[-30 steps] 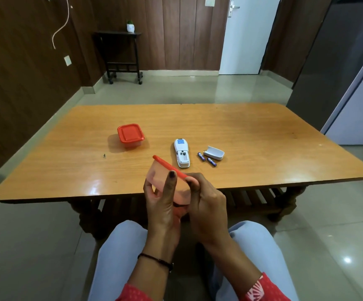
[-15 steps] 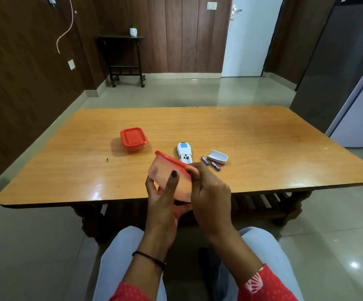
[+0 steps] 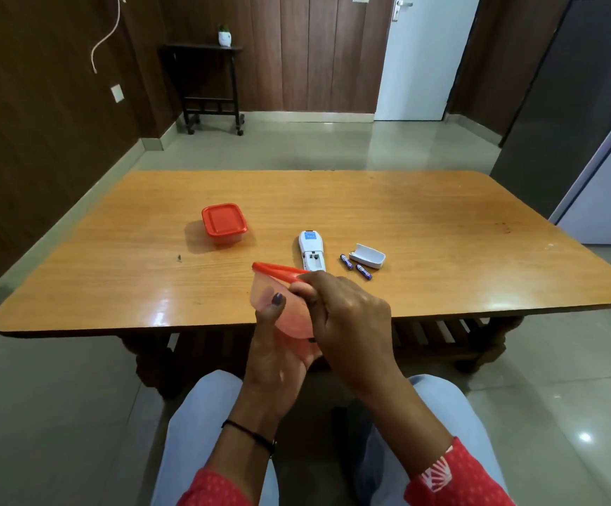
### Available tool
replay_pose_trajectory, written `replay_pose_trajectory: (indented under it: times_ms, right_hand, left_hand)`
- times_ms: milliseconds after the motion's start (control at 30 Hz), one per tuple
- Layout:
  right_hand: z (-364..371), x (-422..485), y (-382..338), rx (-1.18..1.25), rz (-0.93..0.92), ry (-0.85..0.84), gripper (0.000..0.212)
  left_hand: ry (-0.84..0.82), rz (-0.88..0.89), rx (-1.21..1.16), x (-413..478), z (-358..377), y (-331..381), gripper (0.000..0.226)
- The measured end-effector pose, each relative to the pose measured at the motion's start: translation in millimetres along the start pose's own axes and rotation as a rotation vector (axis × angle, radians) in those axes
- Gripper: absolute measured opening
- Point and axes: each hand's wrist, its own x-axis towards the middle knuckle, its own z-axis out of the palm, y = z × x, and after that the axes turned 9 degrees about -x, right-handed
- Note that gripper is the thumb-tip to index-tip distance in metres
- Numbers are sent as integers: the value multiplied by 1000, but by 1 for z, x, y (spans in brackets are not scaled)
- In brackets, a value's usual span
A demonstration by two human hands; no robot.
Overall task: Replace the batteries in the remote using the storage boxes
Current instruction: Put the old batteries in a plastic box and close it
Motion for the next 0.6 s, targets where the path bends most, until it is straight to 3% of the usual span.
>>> replay_pose_trajectory:
  times_ms: [133,400,500,600]
  right_hand:
    - [4,-14,-1,27,-5,-63,28]
    - [5,-8,10,-35,23,30,35]
    - [-1,24,50,82,410,175,37]
    - [-3,51,104,255,824,207,43]
  left_hand:
    - [76,17,62,1,1,6,104]
    - [81,-8,82,-1,-8,3,102]
    - [104,-34,62,-6,-24,4,108]
    - [128,-47,-83,-11,-34,7,103]
